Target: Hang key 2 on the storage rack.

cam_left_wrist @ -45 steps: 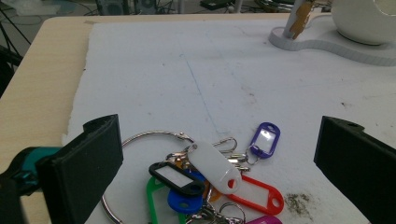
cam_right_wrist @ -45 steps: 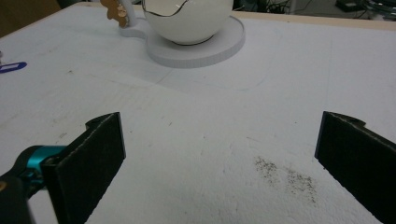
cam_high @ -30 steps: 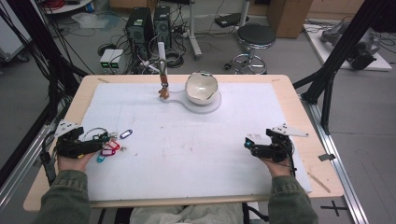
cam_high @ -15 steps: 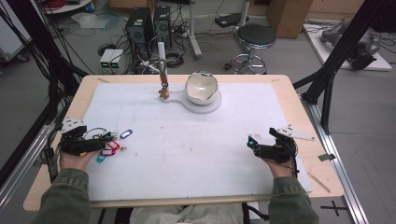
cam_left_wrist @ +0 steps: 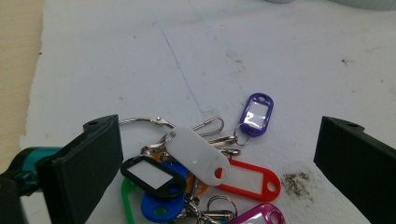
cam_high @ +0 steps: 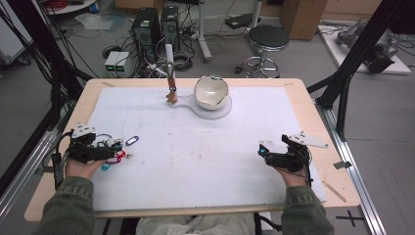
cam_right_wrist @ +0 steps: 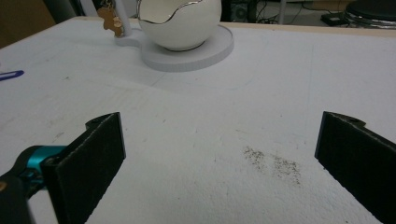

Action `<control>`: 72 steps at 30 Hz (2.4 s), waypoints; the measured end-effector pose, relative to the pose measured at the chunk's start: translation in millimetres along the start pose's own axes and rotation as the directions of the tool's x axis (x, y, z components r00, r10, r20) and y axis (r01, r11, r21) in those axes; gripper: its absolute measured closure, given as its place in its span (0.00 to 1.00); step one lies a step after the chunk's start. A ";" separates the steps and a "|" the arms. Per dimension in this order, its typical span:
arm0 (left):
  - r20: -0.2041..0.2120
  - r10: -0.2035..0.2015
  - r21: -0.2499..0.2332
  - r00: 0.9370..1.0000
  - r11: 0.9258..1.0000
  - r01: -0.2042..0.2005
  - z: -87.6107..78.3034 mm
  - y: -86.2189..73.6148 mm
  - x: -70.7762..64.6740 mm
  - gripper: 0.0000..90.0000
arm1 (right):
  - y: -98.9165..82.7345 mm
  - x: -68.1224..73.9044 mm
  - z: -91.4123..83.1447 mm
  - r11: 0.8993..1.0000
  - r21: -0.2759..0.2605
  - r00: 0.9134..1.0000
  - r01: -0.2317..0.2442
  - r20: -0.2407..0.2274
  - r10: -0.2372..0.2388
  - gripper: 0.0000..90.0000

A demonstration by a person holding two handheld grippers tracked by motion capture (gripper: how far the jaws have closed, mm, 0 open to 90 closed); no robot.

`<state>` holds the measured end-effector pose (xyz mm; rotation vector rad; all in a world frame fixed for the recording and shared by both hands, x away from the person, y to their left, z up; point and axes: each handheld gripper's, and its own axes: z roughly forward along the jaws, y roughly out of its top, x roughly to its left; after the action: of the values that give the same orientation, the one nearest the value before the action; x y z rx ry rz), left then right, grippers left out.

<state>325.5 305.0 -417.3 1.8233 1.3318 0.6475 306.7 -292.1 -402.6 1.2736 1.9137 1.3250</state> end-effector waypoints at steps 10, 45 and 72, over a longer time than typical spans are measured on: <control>-0.011 0.013 0.077 1.000 0.997 -0.012 11.8 -0.2 -4.1 0.02 | -1.1 3.4 3.5 1.000 0.018 1.000 0.020 -0.006 -0.020 0.01; -0.076 -0.115 0.129 0.990 0.984 0.124 14.7 0.1 13.0 0.92 | -3.2 5.8 6.1 0.998 0.043 0.999 0.048 -0.012 -0.048 0.01; -0.006 -0.187 0.012 0.982 0.982 0.187 -4.2 4.4 14.6 0.93 | -3.4 4.3 5.6 0.998 0.042 0.999 0.045 -0.018 -0.044 0.01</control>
<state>329.5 319.3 -411.9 1.6821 1.4918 0.5447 307.8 -286.0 -407.5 1.2361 1.9803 1.2833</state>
